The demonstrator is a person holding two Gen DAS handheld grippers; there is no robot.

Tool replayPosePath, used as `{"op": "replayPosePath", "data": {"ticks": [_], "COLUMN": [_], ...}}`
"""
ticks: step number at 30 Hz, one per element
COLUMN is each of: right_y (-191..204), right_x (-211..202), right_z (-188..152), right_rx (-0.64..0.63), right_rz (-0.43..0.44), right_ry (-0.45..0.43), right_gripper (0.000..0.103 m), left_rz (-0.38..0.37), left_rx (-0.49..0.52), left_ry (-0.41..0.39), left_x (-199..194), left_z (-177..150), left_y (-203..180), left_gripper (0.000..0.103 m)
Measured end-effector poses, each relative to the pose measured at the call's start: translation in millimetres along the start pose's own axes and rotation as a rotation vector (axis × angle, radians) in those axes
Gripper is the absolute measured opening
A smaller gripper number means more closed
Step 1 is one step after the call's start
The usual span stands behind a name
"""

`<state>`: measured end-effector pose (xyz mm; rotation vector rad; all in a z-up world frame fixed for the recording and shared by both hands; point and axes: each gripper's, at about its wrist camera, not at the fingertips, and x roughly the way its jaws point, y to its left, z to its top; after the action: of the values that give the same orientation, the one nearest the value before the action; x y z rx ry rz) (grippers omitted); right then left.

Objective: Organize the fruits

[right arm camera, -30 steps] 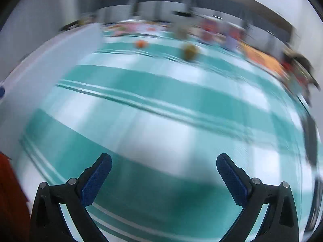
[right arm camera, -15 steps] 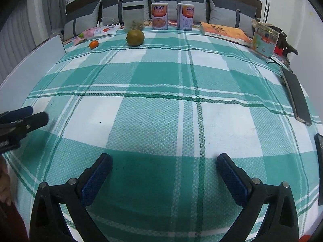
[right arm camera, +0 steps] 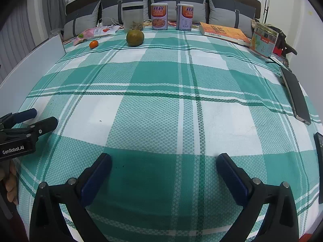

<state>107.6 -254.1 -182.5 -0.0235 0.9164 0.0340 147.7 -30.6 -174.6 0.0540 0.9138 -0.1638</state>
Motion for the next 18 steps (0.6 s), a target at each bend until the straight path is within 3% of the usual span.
{"op": "replayPosePath", "data": {"ticks": [18], "right_y": [0.7], "right_x": [0.2], "right_z": [-0.1], "right_rx": [0.001], "right_rz": [-0.001], "right_ry": [0.0], "right_gripper": [0.103], "left_rz": [0.002], "left_rx": [0.002], "left_ry": [0.001], "left_x": [0.1], "left_z": [0.3], "left_y": [-0.1], "left_gripper": [0.096]}}
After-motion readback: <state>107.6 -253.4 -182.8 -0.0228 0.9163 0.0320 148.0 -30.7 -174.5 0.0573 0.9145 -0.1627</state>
